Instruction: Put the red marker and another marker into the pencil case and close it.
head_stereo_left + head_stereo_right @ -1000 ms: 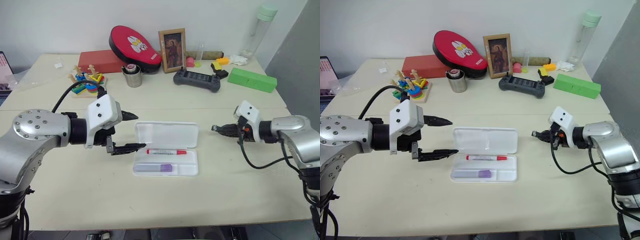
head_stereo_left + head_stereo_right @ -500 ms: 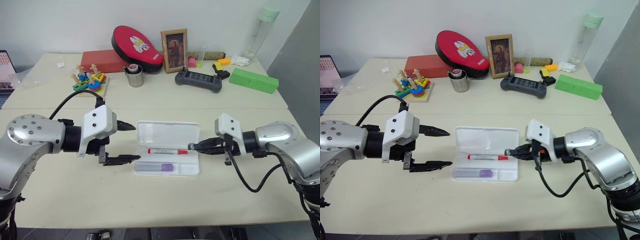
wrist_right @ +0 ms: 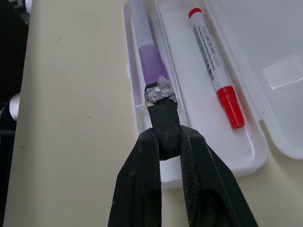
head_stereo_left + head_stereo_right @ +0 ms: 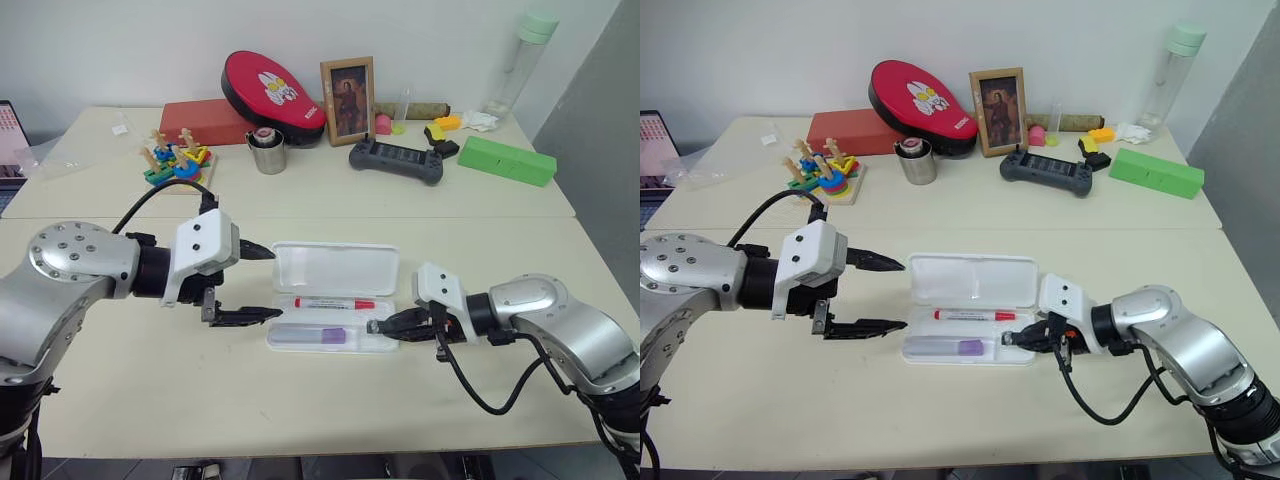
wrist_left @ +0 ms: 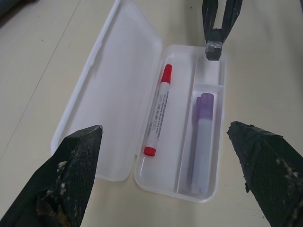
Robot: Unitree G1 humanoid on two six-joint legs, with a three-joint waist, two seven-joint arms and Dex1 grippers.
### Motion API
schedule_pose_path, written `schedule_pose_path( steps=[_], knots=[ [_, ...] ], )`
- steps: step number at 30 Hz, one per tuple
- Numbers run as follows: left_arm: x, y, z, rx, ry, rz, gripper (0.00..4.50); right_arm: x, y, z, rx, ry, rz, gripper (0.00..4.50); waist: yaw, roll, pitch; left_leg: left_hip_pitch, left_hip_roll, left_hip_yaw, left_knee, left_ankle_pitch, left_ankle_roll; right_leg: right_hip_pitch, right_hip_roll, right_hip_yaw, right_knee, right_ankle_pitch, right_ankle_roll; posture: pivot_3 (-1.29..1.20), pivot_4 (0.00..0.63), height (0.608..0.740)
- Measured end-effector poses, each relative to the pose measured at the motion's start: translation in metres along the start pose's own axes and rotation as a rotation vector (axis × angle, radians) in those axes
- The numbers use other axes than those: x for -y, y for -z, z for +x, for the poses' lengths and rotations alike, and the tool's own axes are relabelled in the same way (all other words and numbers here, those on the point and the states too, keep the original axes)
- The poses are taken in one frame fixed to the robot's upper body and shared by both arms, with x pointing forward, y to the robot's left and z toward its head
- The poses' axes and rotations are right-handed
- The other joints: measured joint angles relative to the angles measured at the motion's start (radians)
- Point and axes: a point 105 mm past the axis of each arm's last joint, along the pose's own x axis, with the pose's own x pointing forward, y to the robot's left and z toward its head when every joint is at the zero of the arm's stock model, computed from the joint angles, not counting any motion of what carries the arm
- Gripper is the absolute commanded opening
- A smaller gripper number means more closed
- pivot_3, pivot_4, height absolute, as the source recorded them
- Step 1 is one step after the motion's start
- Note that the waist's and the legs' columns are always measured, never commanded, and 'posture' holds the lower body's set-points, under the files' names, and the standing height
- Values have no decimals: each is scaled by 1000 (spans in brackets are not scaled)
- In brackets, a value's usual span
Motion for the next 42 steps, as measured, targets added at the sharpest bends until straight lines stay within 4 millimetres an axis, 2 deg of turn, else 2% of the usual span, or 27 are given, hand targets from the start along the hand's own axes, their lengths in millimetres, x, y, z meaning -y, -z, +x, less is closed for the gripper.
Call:
schedule_pose_path(
  steps=[8, 10, 11, 15, 19, 25, 30, 32, 36, 40, 42],
  knots=[
    [-7, -3, -2, -4, -24, 13, 4500, 1, 6, 14, -18, 17, 9, 235, -1, 0, 0, 0, 0, 0, 0, 0, 0, 0, 0, 0, 0, 0, 0, 0, 150, 740],
    [-9, -2, -2, -5, -29, 8, 4500, 3, 9, 14, -32, 30, 11, 933, -1, 0, 0, 0, 0, 0, 0, 0, 0, 0, 0, 0, 0, 0, 0, 0, 150, 740],
    [-11, -1, -3, -7, -37, 3, 4500, 5, 13, 16, -42, 34, 17, 1064, -1, 0, 0, 0, 0, 0, 0, 0, 0, 0, 0, 0, 0, 0, 0, 0, 150, 740],
    [-12, -2, -4, -8, -41, 8, 4500, 6, 15, 17, -45, 37, 13, 2121, -1, 0, 0, 0, 0, 0, 0, 0, 0, 0, 0, 0, 0, 0, 0, 0, 150, 740],
    [-12, -2, -4, -11, -43, 8, 4500, 8, 13, 17, -35, 37, 7, 2938, -1, 0, 0, 0, 0, 0, 0, 0, 0, 0, 0, 0, 0, 0, 0, 0, 150, 740],
    [-13, -1, -3, -14, -50, 8, 4500, 24, -24, -5, 103, 89, 3, 4453, -1, 0, 0, 0, 0, 0, 0, 0, 0, 0, 0, 0, 0, 0, 0, 0, 150, 740],
    [-14, 0, -3, -5, -57, 0, 4500, 21, -36, -14, 154, 60, 17, 4453, -1, 0, 0, 0, 0, 0, 0, 0, 0, 0, 0, 0, 0, 1, -1, 0, 150, 740],
    [-17, -3, -1, 23, -70, -8, 4500, 22, -47, -22, 187, 58, -9, 4453, -1, 0, 0, 0, 0, 0, 0, 0, 0, 0, 0, 0, 0, 1, -1, 0, 150, 740],
    [-32, -17, -1, 95, -139, 2, 4500, 27, -65, -38, 227, 93, -71, 4453, 0, -1, 0, 1, 0, -1, 1, 0, 0, 2, 0, 0, 0, 0, 1, 0, 150, 740],
    [-44, -15, -4, 92, -199, 5, 4500, 33, -63, -40, 229, 114, -53, 3770, -1, -1, 0, 0, 0, -1, 0, 0, 0, 1, 0, 0, 0, 1, -1, 0, 150, 740],
    [-45, -14, -4, 97, -204, 2, 4500, 35, -63, -41, 232, 125, -49, 3249, -1, -1, 0, 0, 0, -1, 0, 0, 0, 1, 0, 0, 0, 1, -1, 0, 150, 740]
  ],
)
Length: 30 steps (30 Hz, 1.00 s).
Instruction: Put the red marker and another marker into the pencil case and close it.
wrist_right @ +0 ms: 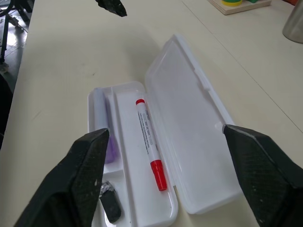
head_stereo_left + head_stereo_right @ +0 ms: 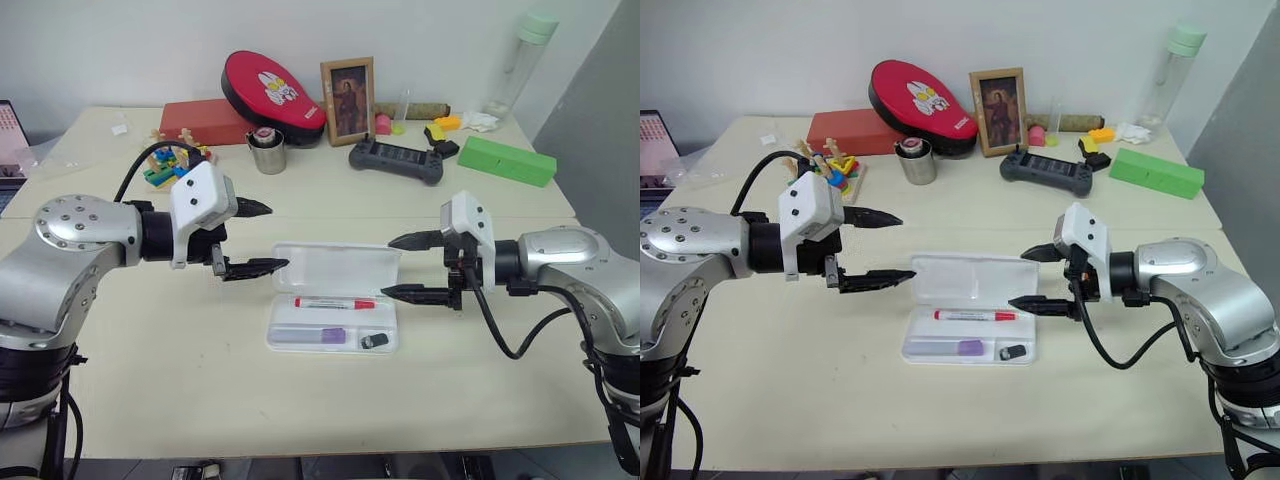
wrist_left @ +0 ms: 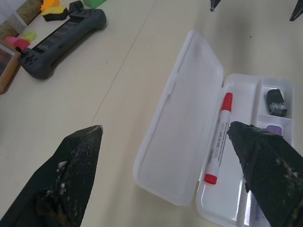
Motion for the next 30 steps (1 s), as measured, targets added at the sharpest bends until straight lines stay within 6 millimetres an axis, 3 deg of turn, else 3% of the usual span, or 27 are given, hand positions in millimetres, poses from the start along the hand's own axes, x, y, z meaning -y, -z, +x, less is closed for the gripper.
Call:
schedule_pose_path(
  steps=[6, 13, 17, 22, 30],
  knots=[
    [-2, -5, 3, 23, 3, 1, 4500, 36, -21, 0, 76, 140, -57, 1638, -7, 0, 0, 0, 0, 0, 1, 0, 0, 0, 0, 0, 0, 0, 0, 0, 150, 740],
    [3, 4, -5, -27, 27, -11, 4500, 54, -15, 10, 85, 187, -31, 91, -7, 0, 0, 0, 0, 0, -1, 0, 0, -1, 0, 0, 0, 0, 0, 0, 150, 740],
    [4, 0, -12, -34, 17, 0, 4500, 65, -15, 20, 81, 201, -42, 22, -9, 0, 0, 0, 0, 0, -1, 0, 0, -1, 0, 0, 1, 0, 0, 0, 150, 740],
    [11, -2, -14, -29, 33, -4, 4500, 75, 10, 40, 7, 173, -15, 22, -8, 1, 0, 0, 0, 0, -1, 0, 0, -1, 0, 0, 1, 0, 0, 0, 150, 740],
    [16, -3, -14, -28, 42, -5, 4500, 78, 11, 56, -50, 97, -79, 22, -8, 1, 1, 0, 0, 0, -1, 0, 0, -2, 0, 0, 1, 0, 0, 0, 150, 740]
  ],
)
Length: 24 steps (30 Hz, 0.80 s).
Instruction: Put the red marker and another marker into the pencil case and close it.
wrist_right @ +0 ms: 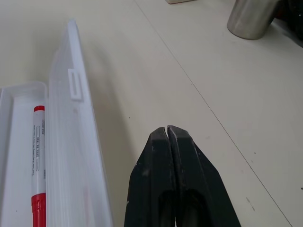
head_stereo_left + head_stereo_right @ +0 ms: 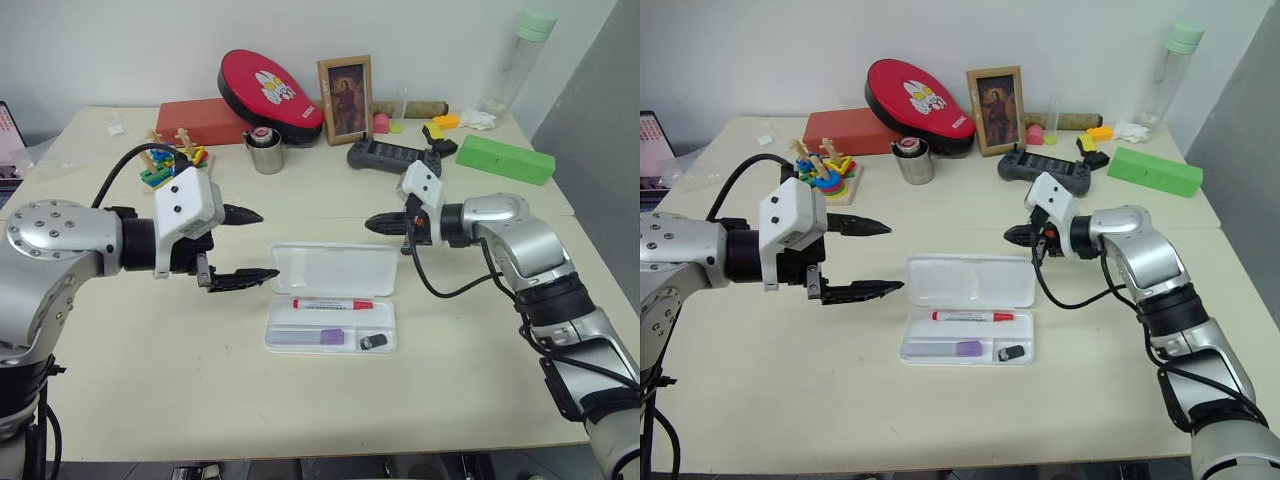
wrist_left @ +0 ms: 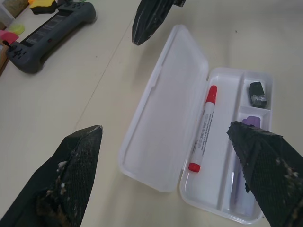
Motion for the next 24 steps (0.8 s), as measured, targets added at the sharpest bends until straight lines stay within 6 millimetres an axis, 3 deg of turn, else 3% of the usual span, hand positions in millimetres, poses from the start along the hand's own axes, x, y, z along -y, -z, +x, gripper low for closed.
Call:
schedule_pose_path(
  steps=[7, 18, 21, 24],
  knots=[
    [0, 0, 1, 2, -25, -12, 4500, -6, 16, -1, -41, -110, 14, 22, 1, 0, 0, 0, 0, 0, 0, 0, 0, 0, 0, 0, 0, 0, 0, 0, 150, 740],
    [-3, -3, 2, 16, -43, -10, 4500, -29, -2, -8, -14, -257, -77, 22, 1, 0, 0, 0, 0, 0, 0, 0, 0, 0, 0, 0, 0, 0, 0, 0, 150, 740],
    [-3, -3, 2, 18, -46, -10, 4500, -47, -8, -11, -9, -314, -123, 22, 2, 0, 0, 0, 0, 0, 0, 0, 0, 0, 0, 0, 0, 0, 0, 0, 150, 740],
    [-4, -4, 3, 30, -56, -7, 4500, -65, -1, -8, -29, -365, -127, 22, 2, 0, 0, 0, 0, 0, 0, 0, 0, 0, 0, 0, 0, 0, 0, 0, 150, 740]
  ],
)
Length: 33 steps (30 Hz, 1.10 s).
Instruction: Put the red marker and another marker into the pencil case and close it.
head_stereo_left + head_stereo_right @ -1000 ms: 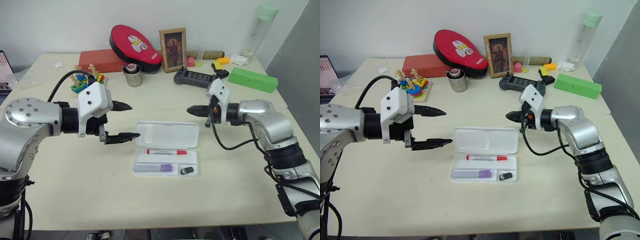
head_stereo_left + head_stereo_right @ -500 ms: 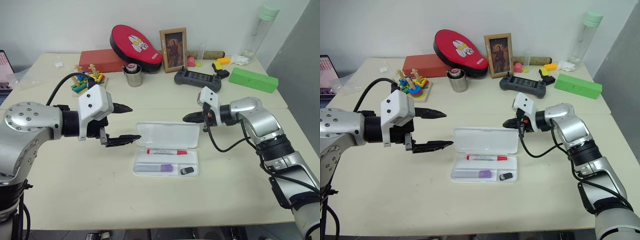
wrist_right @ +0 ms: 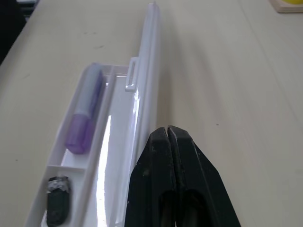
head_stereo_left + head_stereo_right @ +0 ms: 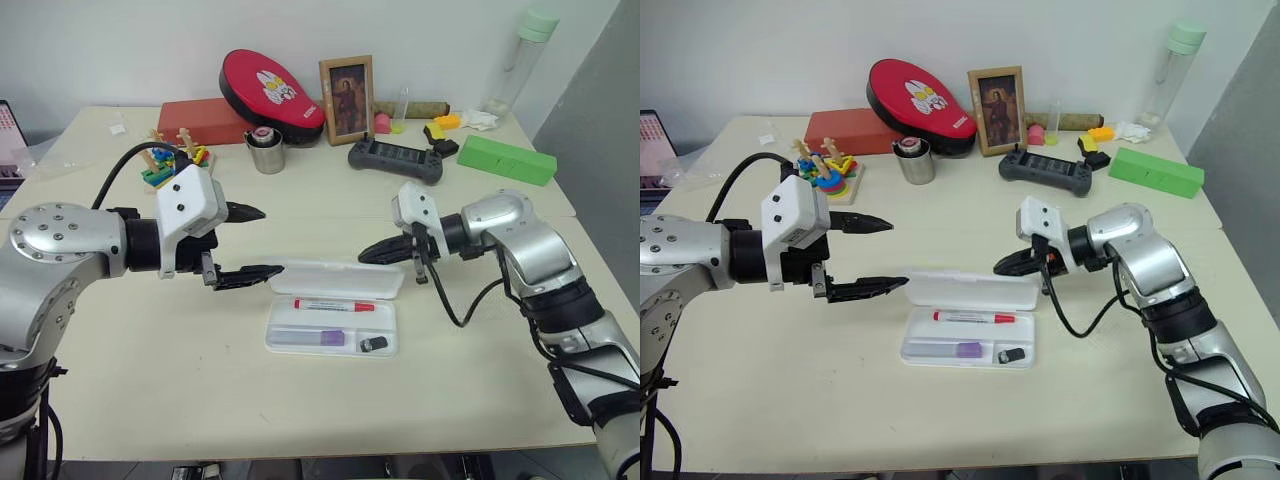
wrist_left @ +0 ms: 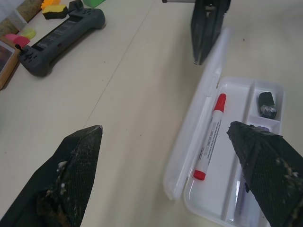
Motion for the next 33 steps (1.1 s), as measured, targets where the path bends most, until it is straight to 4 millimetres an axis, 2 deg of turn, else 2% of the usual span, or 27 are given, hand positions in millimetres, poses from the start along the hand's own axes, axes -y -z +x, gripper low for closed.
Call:
schedule_pose_path(
  steps=[4, 9, 13, 19, 21, 24, 26, 33],
  knots=[
    [-3, -3, 1, 18, -22, 4, 4500, -20, 18, 9, -38, -67, 40, 22, 1, 0, 0, 0, 0, 0, 1, 0, 0, 0, 0, 0, 0, 0, 0, 0, 150, 740],
    [-4, -3, 1, 24, -29, 11, 4500, -22, 13, 15, -35, -64, 50, 22, -3, 0, 0, 0, 0, 0, 1, 0, 0, 0, 0, 0, 0, 0, 0, 0, 150, 740],
    [-4, -2, 1, 22, -31, 5, 4500, -27, 19, 26, -61, -83, 51, 22, -1, 0, 0, 0, 0, 0, 1, 0, 0, 0, 0, 0, 0, 0, 0, 0, 150, 740],
    [2, 6, -2, 5, -20, -28, 4500, -27, 22, 32, -72, -65, 69, 22, 0, 0, 0, 0, 0, 0, 1, 0, 0, 0, 0, 0, 0, 0, 0, 0, 150, 740],
    [12, 10, -2, -9, 9, -43, 4500, -30, 21, 37, -62, -79, 74, 22, -2, 0, 0, 0, 0, 0, 1, 0, 0, 0, 0, 0, 0, 0, 0, 0, 150, 740],
    [40, 29, -9, -86, 105, -106, 4500, -35, 24, 46, -69, -101, 81, 22, -12, 0, 0, 0, 1, 0, -1, 0, 0, 0, 0, 1, 0, 0, 0, 0, 150, 740],
    [55, 33, -12, -104, 161, -144, 4500, -35, 27, 48, -81, -98, 75, 22, -8, 0, 0, 0, 1, 0, 0, 0, 0, 0, 1, 0, 1, 0, -1, 0, 150, 740],
    [50, 23, -13, -81, 117, -114, 4500, -32, 32, 51, -91, -84, 75, 22, 0, -2, -1, 5, 1, 0, 2, 0, 0, 5, 1, 1, 0, -2, 3, 0, 150, 740]
  ],
)
